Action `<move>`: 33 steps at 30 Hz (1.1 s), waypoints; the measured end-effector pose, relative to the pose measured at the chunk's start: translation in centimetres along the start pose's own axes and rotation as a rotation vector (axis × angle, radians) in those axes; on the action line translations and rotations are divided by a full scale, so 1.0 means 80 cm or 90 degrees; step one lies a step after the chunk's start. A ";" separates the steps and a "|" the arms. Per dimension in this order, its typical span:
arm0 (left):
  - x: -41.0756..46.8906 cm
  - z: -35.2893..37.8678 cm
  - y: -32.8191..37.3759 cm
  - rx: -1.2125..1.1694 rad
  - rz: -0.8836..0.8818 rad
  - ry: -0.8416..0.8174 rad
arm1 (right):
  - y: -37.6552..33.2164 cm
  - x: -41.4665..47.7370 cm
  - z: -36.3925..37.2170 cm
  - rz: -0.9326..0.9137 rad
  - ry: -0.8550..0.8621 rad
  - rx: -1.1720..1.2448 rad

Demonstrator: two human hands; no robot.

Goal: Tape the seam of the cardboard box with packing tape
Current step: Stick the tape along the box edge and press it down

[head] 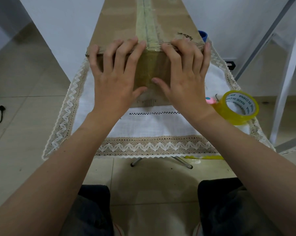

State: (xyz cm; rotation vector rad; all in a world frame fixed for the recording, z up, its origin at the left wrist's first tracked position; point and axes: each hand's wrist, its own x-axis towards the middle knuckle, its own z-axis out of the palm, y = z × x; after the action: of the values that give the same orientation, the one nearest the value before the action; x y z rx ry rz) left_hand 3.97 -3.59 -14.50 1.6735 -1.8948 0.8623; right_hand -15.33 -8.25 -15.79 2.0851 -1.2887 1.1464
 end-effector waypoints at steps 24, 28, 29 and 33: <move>0.015 -0.008 0.027 -0.134 -0.128 0.081 | -0.009 0.004 -0.027 0.006 -0.047 0.095; 0.015 -0.008 0.027 -0.111 -0.124 0.075 | -0.010 0.005 -0.027 0.005 -0.041 0.109; 0.015 -0.007 0.028 -0.109 -0.125 0.080 | -0.010 0.005 -0.027 0.005 -0.040 0.111; 0.018 -0.006 0.033 -0.120 -0.153 0.103 | -0.010 0.005 -0.026 0.002 -0.036 0.105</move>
State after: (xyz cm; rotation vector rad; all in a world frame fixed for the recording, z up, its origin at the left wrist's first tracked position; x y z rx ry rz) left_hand 1.09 -4.07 -13.54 1.6235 -1.5769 0.6783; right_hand -15.40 -6.64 -14.23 2.2483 -1.2613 1.2421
